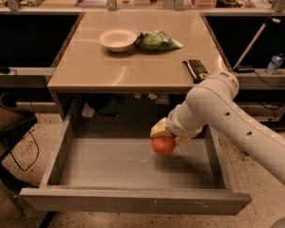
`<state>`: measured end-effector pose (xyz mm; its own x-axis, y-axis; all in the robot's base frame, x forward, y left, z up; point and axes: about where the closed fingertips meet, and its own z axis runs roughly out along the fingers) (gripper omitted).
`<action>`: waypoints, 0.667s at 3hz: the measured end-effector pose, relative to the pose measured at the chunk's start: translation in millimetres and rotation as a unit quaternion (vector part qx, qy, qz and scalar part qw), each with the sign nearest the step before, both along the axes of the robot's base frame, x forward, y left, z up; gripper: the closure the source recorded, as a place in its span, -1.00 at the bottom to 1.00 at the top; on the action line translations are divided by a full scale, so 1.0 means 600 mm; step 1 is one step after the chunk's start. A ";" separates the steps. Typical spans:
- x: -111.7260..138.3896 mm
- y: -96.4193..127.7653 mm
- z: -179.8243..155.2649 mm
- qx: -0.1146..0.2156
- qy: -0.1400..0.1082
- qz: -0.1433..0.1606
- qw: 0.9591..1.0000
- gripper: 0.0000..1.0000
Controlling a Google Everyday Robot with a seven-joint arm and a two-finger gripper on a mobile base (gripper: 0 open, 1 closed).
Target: Place apple into top drawer
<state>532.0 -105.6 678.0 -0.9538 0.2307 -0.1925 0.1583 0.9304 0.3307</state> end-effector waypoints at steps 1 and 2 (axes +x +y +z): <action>0.000 0.000 0.000 0.000 0.000 0.000 1.000 0.17; 0.000 0.000 0.000 0.000 0.000 0.000 1.000 -0.31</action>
Offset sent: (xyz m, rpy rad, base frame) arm 0.0000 0.0000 0.0000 0.0000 0.0000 0.0000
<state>532.0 -105.6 678.0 -0.9538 0.2307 -0.1925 0.1583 0.9304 0.3307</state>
